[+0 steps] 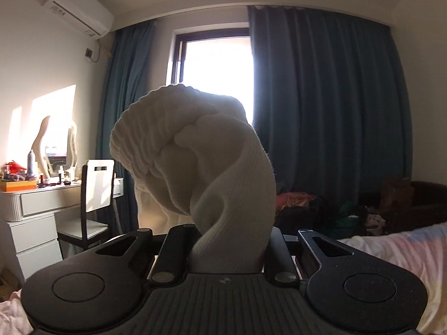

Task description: Fold clothes

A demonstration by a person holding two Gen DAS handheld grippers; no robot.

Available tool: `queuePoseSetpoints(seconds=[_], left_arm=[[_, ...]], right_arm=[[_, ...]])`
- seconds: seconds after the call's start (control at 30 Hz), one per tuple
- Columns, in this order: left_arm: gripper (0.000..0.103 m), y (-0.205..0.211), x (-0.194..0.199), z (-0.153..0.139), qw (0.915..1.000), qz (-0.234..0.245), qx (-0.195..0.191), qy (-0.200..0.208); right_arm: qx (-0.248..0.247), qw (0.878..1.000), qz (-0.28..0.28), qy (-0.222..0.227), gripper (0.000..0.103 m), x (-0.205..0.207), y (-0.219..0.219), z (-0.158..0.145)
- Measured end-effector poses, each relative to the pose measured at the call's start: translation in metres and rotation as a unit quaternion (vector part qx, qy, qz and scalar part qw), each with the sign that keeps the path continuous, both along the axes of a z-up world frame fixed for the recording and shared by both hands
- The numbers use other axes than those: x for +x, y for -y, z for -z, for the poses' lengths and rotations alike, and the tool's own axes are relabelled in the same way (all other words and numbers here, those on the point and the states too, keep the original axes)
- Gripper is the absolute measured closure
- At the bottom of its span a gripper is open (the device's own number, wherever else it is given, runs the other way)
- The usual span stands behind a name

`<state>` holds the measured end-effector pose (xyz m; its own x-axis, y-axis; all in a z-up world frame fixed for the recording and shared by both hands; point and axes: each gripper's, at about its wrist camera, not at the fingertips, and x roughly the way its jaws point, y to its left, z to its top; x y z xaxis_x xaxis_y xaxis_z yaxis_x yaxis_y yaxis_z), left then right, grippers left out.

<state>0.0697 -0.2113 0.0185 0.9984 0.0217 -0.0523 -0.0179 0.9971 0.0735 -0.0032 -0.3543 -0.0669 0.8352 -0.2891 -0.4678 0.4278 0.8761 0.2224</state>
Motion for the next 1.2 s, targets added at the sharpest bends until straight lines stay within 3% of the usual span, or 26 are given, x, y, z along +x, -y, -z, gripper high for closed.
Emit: queuePoseSetpoints(seconds=[0.13,0.3,0.37,0.43,0.5,0.6,0.67,0.77,0.9,1.03,1.2], left_arm=[[0.085,0.047,0.008,0.061,0.9957,0.053,0.066,-0.037],[0.083,0.080,0.025,0.128,0.9702,0.127,0.135,-0.155],[0.080,0.080,0.026,0.138,0.9660,0.136,0.152,-0.159],[0.073,0.074,0.029,0.142,0.9618,0.150,0.158,-0.166],[0.043,0.059,0.034,0.142,0.9552,0.177,0.147,-0.186],[0.028,0.034,0.023,0.142,0.9426,0.226,0.155,-0.191],[0.022,-0.010,0.011,0.144,0.9378,0.242,0.161,-0.189],[0.018,-0.048,-0.008,0.138,0.9356,0.246,0.166,-0.192],[0.016,-0.077,-0.038,0.120,0.9334,0.227,0.201,-0.192],[0.015,-0.107,-0.047,0.113,0.9375,0.193,0.225,-0.183],[0.015,-0.117,-0.051,0.116,0.9459,0.160,0.212,-0.186]], right_arm=[[0.021,1.000,0.018,0.013,0.018,-0.005,0.013,0.001],[0.056,0.998,0.018,0.022,0.018,-0.005,0.026,0.006],[0.074,0.997,0.008,0.023,0.018,-0.004,0.028,0.008],[0.125,0.992,-0.008,0.031,0.018,-0.003,0.034,0.014],[0.193,0.980,-0.029,0.041,0.018,-0.001,0.044,0.023],[0.321,0.943,-0.073,0.050,0.018,0.004,0.055,0.042],[0.357,0.928,-0.086,0.057,0.016,0.006,0.055,0.047],[0.382,0.916,-0.108,0.056,0.016,0.011,0.048,0.049],[0.383,0.917,-0.107,0.039,0.016,0.011,0.036,0.052],[0.416,0.902,-0.117,0.029,0.016,0.011,0.031,0.061],[0.385,0.913,-0.136,0.019,0.016,0.026,0.019,0.051]])
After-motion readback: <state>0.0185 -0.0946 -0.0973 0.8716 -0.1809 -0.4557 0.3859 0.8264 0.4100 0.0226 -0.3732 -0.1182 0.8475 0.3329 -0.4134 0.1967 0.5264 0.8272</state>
